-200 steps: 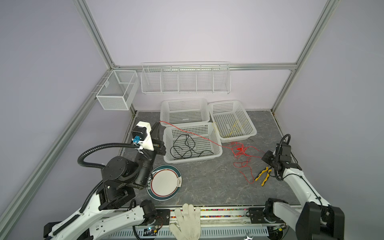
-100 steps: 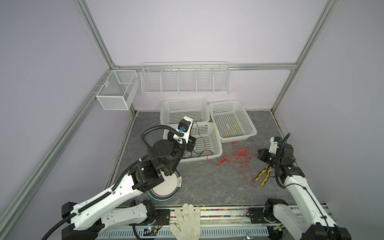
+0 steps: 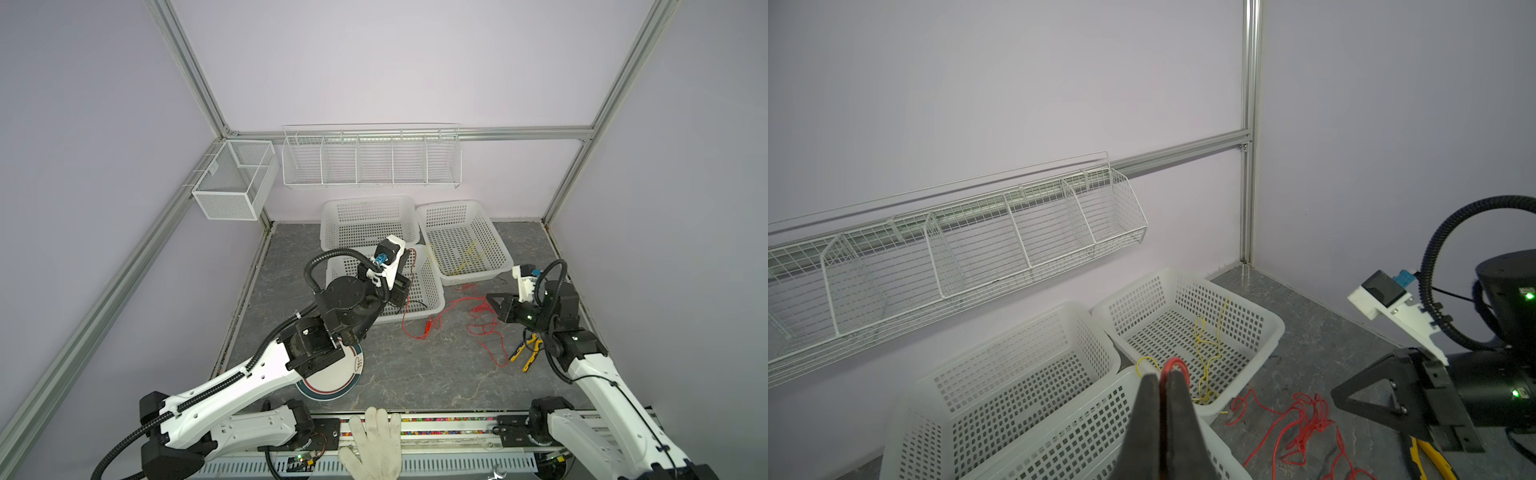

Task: Untangle the cables
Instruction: 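Open the right gripper to release the red wire while the left gripper lifts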

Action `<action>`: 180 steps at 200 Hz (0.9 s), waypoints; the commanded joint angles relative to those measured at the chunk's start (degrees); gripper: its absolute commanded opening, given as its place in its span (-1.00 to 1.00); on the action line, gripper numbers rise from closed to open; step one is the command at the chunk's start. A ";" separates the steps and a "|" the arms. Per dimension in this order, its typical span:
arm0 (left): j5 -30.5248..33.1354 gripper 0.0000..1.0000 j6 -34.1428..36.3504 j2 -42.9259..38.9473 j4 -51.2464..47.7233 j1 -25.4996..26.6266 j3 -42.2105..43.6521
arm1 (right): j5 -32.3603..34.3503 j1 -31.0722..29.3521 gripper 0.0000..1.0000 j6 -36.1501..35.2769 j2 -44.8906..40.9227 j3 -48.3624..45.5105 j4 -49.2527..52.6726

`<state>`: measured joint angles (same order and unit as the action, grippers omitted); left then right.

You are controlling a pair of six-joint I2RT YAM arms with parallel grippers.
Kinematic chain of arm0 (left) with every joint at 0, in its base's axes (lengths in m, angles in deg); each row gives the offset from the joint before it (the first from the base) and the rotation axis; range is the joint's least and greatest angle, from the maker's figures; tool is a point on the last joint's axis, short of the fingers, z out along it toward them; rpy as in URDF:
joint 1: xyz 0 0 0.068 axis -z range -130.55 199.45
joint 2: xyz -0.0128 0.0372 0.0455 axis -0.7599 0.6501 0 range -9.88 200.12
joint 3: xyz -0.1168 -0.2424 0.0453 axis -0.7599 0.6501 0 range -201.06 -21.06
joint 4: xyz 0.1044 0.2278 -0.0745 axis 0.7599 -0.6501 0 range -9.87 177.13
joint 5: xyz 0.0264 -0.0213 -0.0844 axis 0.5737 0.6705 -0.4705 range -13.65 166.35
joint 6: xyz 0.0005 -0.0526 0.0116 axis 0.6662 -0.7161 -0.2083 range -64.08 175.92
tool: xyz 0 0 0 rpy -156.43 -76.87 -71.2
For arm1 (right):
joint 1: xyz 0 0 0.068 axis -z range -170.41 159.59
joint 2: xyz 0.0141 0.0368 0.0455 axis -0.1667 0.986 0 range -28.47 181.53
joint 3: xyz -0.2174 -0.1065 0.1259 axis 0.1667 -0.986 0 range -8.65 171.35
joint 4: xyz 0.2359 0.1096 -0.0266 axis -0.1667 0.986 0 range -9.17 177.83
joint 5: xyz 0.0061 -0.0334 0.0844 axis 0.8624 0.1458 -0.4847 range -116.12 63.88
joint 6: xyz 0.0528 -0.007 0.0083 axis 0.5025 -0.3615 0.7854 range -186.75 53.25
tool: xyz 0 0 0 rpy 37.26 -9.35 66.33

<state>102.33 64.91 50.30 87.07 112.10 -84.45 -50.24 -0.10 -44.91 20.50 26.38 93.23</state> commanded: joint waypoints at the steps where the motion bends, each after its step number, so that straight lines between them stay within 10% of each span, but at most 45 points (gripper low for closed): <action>1: -1.29 -1.00 -1.53 0.54 2.35 -0.19 0.81 | 6.36 -4.91 -0.75 -4.22 0.63 1.52 3.14; 78: -0.40 -1.00 -2.43 -1.45 2.17 -0.25 3.14 | 10.42 -13.18 -0.03 -5.44 10.60 3.29 -1.23; 180: -6.71 -1.00 -2.04 -9.25 -3.37 -0.45 -0.97 | 17.09 -20.74 0.33 -5.67 18.26 4.00 -5.79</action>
<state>98.06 63.30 43.66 85.04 112.08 -82.12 -34.76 -20.49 -49.87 38.09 29.19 89.89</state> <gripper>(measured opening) 0.048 0.653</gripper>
